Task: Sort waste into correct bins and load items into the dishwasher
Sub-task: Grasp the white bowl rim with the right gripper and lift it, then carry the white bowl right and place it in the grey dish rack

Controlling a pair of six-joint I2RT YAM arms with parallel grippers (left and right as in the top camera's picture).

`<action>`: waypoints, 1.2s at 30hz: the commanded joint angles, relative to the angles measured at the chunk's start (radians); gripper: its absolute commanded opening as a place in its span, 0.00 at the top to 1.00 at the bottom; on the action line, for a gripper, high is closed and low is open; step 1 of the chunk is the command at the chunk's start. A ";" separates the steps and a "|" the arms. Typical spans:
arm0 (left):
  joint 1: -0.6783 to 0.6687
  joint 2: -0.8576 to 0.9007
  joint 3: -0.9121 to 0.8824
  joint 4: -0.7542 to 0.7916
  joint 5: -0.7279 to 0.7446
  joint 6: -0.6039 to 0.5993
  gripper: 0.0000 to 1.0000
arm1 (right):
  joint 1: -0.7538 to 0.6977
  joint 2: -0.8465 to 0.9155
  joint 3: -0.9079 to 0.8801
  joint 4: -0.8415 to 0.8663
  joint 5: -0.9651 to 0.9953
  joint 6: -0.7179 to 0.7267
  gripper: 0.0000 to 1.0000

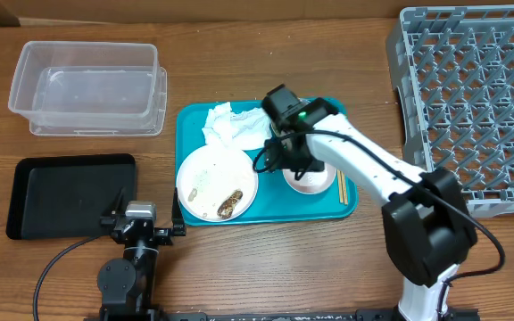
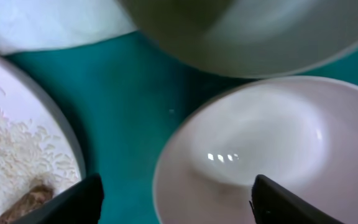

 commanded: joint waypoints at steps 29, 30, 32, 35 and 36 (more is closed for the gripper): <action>0.008 -0.009 -0.005 0.000 0.004 0.009 0.00 | 0.029 -0.116 0.281 -0.295 0.086 -0.003 0.96; 0.008 -0.009 -0.005 0.000 0.004 0.009 0.00 | 0.011 -0.134 0.324 -0.328 0.086 -0.027 0.96; 0.008 -0.009 -0.005 0.000 0.004 0.009 0.00 | -0.042 -0.171 0.418 -0.387 0.087 -0.082 0.96; 0.008 -0.009 -0.005 0.000 0.004 0.009 0.00 | -0.158 -0.215 0.531 -0.433 0.087 -0.147 0.96; 0.008 -0.009 -0.005 0.000 0.004 0.009 0.00 | -0.220 -0.229 0.568 -0.441 0.093 -0.161 0.96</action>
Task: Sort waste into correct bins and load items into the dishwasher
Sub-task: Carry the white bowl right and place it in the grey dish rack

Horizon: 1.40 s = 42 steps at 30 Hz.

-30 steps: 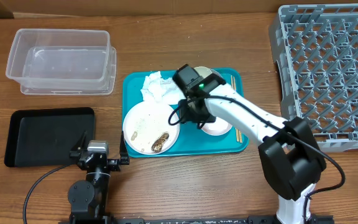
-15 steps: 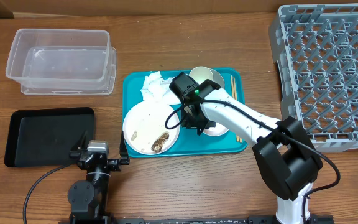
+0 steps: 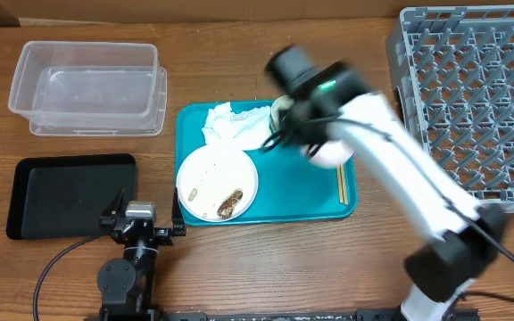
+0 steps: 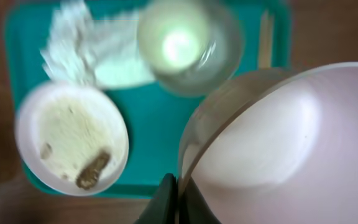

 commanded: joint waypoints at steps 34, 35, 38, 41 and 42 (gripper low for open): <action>0.008 -0.009 -0.005 0.000 0.004 0.009 0.00 | -1.388 0.122 -0.184 1.044 -0.821 -0.233 0.96; 0.008 -0.009 -0.005 0.000 0.004 0.009 0.00 | -1.390 0.134 -0.187 1.061 -0.826 -0.231 0.96; 0.008 -0.009 -0.005 0.000 0.004 0.009 0.00 | -1.401 0.177 -0.188 1.109 -0.858 -0.231 0.96; 0.008 -0.009 -0.005 0.000 0.004 0.009 0.00 | -1.413 0.218 -0.188 1.151 -0.879 -0.231 0.96; 0.008 -0.009 -0.005 0.000 0.004 0.009 0.00 | -1.419 0.233 -0.188 1.164 -0.902 -0.230 0.96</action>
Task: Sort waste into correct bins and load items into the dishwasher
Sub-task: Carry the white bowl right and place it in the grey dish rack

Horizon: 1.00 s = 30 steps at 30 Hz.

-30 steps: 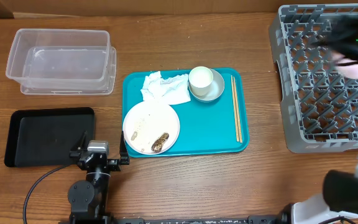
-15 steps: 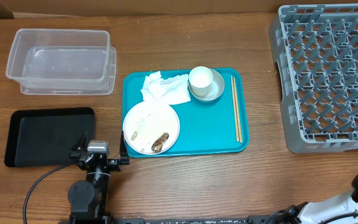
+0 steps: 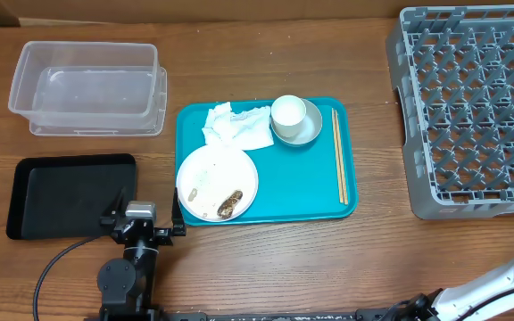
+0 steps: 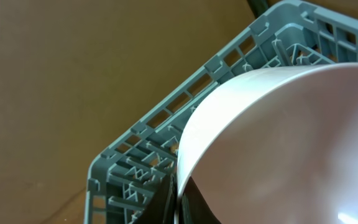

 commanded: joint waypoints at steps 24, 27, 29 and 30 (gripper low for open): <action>0.008 -0.009 -0.005 0.000 0.004 0.009 0.00 | -0.118 0.169 0.000 0.037 -0.338 -0.005 0.96; 0.008 -0.009 -0.005 0.000 0.004 0.009 0.00 | -0.146 0.169 0.000 -0.002 -0.338 0.066 0.96; 0.008 -0.009 -0.005 0.000 0.004 0.009 0.00 | -0.167 0.169 0.000 -0.029 -0.339 0.108 0.96; 0.008 -0.009 -0.005 0.000 0.004 0.009 0.00 | -0.177 0.169 0.000 -0.037 -0.339 0.113 0.96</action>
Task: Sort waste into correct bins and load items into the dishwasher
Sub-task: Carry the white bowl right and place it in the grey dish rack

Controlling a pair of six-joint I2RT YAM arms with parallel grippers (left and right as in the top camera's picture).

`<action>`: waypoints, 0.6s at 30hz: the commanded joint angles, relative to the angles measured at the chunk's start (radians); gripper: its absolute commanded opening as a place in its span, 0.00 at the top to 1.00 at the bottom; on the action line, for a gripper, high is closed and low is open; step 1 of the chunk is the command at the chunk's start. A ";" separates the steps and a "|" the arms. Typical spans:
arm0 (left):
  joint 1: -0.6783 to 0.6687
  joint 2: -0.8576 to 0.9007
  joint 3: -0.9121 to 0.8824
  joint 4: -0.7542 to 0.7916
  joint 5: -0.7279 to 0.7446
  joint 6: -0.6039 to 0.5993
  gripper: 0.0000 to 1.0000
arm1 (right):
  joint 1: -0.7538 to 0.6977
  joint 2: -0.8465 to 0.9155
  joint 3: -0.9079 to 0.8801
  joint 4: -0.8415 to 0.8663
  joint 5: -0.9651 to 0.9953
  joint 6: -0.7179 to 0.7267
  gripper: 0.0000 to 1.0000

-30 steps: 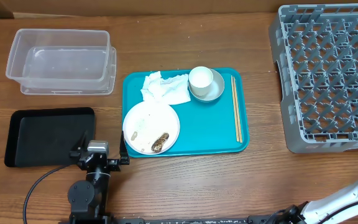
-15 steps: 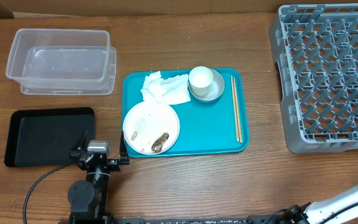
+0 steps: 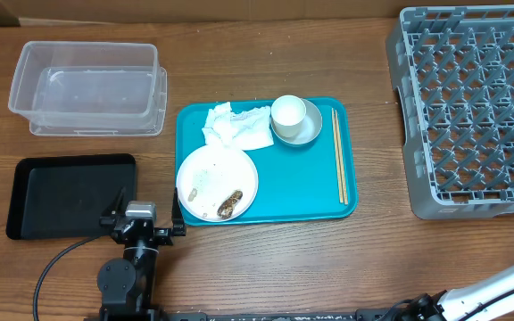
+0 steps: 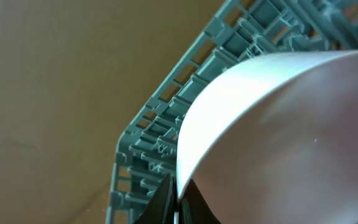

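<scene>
My right gripper (image 4: pixel 178 193) is shut on the rim of a white bowl (image 4: pixel 278 137), which fills most of the right wrist view. Behind the bowl a corner of the grey-blue dishwasher rack (image 4: pixel 160 130) shows over brown table. In the overhead view the rack (image 3: pixel 471 107) stands at the right, and only a white link of the right arm (image 3: pixel 507 278) shows at the bottom right; gripper and bowl are out of that frame. The teal tray (image 3: pixel 302 192) holds a plate with food scraps (image 3: pixel 217 183), a crumpled napkin (image 3: pixel 235 125), a white cup (image 3: pixel 288 113) in a grey dish, and chopsticks (image 3: pixel 340 156).
A clear plastic bin (image 3: pixel 87 89) sits at the back left. In front of it lies a black tray (image 3: pixel 70 196). The left arm (image 3: pixel 136 223) rests folded at the table's front edge, just right of the black tray.
The right gripper still grips the bowl. In the wrist view the rack's corner looks larger and has shifted a little. The tray's contents and the left arm have not moved.
At first the right gripper was open over the bowl on the tray, next to the cup. Then it was shut on the bowl's rim, above the tray. Later the bowl was gone from the overhead view and held near the rack's corner, where it remains.
</scene>
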 commanded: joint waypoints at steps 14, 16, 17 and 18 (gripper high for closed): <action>0.008 -0.009 -0.005 0.000 0.004 0.009 0.00 | -0.184 -0.112 0.002 -0.085 -0.143 0.166 0.75; 0.008 -0.009 -0.005 0.000 0.004 0.009 0.00 | -0.200 -0.161 0.002 -0.097 -0.124 0.170 0.75; 0.008 -0.009 -0.005 0.000 0.004 0.009 0.00 | -0.205 -0.186 0.002 -0.106 -0.099 0.182 0.75; 0.008 -0.009 -0.005 0.000 0.004 0.009 0.00 | -0.208 -0.233 0.002 -0.123 -0.050 0.189 0.67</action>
